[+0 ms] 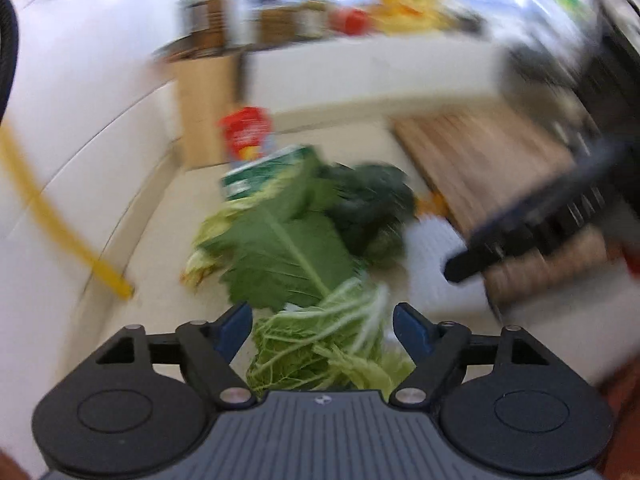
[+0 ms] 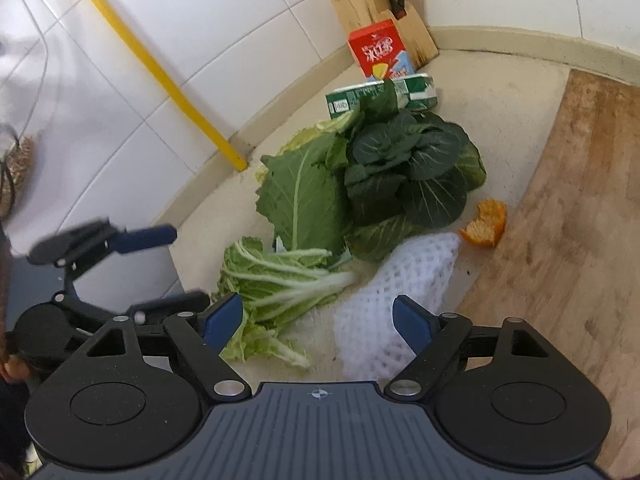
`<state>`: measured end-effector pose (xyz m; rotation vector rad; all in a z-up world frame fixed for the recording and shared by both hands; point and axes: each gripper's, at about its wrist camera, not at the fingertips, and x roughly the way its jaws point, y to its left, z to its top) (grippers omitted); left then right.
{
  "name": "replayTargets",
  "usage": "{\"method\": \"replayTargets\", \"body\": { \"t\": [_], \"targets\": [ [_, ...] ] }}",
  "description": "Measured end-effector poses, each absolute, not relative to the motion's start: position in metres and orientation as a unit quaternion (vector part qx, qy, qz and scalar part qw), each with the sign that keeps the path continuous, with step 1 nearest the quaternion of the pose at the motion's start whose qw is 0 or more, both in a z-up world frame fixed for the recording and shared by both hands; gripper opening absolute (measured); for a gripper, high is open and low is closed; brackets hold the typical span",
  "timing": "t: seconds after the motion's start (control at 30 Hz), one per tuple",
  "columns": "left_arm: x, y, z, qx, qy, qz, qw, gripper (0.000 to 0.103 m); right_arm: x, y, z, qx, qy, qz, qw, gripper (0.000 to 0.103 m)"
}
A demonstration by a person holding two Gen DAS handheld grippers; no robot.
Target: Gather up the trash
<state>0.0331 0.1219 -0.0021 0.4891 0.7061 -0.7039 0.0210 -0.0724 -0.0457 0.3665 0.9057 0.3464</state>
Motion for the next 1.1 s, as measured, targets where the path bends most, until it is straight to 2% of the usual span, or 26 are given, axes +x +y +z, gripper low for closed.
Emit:
{"method": "replayTargets", "body": {
  "t": [0.2, 0.3, 0.63, 0.87, 0.93, 1.1],
  "targets": [
    [0.029, 0.095, -0.035, 0.390, 0.355, -0.400, 0.750, 0.079, 0.008, -0.081, -0.054, 0.205, 0.442, 0.136, 0.863, 0.088],
    [0.039, 0.089, -0.048, 0.417, 0.357, -0.414, 0.726, 0.079, 0.001, -0.084, -0.058, 0.220, 0.442, 0.121, 0.861, 0.089],
    [0.071, 0.091, -0.068, 0.422, 0.357, -0.459, 0.696, 0.093, -0.014, -0.075, -0.065, 0.244, 0.445, 0.071, 0.858, 0.090],
    [0.088, 0.102, -0.072, 0.361, 0.394, -0.473, 0.700, 0.094, -0.013, -0.067, -0.064, 0.253, 0.436, 0.063, 0.861, 0.090],
    [0.096, 0.105, -0.076, 0.336, 0.417, -0.477, 0.697, 0.102, -0.011, -0.064, -0.061, 0.249, 0.434, 0.064, 0.863, 0.090],
    [0.100, 0.107, -0.081, 0.301, 0.427, -0.471, 0.711, 0.103, -0.008, -0.060, -0.057, 0.242, 0.431, 0.067, 0.867, 0.090]
  ]
}}
